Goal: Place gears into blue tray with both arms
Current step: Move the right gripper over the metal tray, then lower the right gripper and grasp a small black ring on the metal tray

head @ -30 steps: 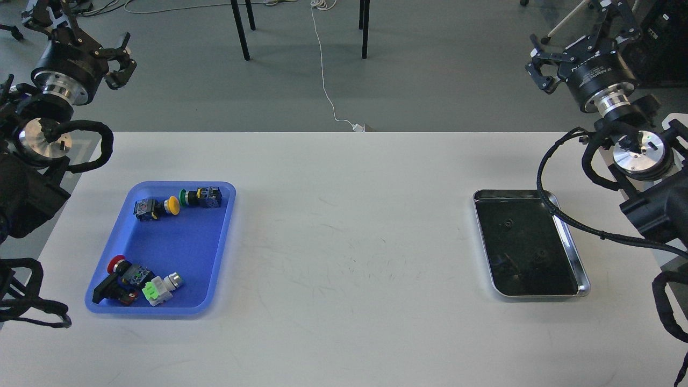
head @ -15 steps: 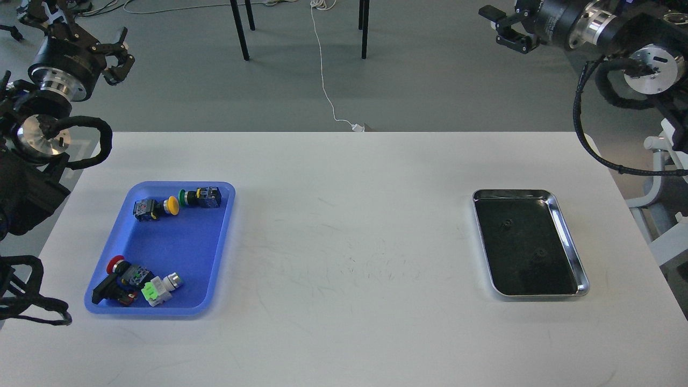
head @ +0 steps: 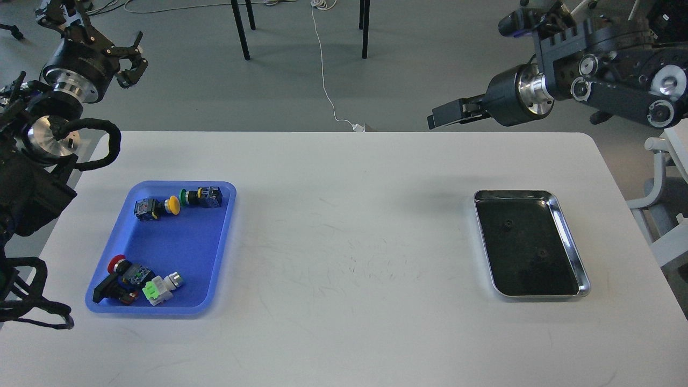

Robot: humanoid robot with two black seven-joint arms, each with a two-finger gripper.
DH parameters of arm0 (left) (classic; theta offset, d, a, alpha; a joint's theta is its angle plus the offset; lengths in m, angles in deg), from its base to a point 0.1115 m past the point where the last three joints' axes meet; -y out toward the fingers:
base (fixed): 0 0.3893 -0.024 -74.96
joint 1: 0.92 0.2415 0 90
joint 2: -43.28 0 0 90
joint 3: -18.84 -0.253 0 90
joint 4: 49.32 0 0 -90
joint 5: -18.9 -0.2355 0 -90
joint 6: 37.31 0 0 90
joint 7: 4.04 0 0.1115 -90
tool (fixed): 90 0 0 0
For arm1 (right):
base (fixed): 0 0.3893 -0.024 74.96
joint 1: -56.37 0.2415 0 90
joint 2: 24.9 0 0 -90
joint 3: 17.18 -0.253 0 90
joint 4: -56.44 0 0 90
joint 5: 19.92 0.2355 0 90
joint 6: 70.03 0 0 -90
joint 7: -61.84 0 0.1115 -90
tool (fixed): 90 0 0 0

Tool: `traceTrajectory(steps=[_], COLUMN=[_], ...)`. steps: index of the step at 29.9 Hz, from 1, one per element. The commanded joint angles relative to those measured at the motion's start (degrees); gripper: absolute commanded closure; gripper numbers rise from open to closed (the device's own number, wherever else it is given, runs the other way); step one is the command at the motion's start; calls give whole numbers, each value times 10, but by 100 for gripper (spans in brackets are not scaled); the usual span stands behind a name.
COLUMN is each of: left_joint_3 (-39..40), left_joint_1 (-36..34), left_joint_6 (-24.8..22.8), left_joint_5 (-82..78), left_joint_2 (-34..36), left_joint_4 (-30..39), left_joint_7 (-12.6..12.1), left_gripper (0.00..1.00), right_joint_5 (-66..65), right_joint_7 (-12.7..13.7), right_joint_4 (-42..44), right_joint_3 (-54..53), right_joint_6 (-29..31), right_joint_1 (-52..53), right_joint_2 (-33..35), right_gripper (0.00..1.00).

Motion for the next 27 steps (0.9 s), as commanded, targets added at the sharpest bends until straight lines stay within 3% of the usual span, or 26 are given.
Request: traceTrajectory(steps=[1, 5, 8, 12, 17, 27], left_joint_3=[0, 0, 0, 0, 0, -1], left_joint_1=[1, 2, 3, 3, 3, 4], left_joint_6=[0, 0, 0, 0, 0, 0], left_joint_5=[0, 0, 0, 0, 0, 0], left_joint_2=[0, 5, 8, 9, 10, 6], left_joint_4=[0, 0, 0, 0, 0, 0], left_joint_7=[5, 5, 5, 5, 5, 5], left_gripper=[2, 2, 2, 2, 2, 2], right_joint_5=[-71, -92, -95, -118, -125, -127], right_joint_7=[-2, -14, -39, -38, -11, -5], right_joint_4=[-5, -16, -34, -41, -17, 21], right_joint_3=[46, 108, 128, 138, 136, 131], right_joint_6=[-14, -43, -46, -48, -50, -84], right_joint_1=[3, -13, -26, -52, -88, -143], right_joint_2=[-24, -22, -11, 0, -1, -3], right_gripper=[6, 9, 23, 36, 35, 39])
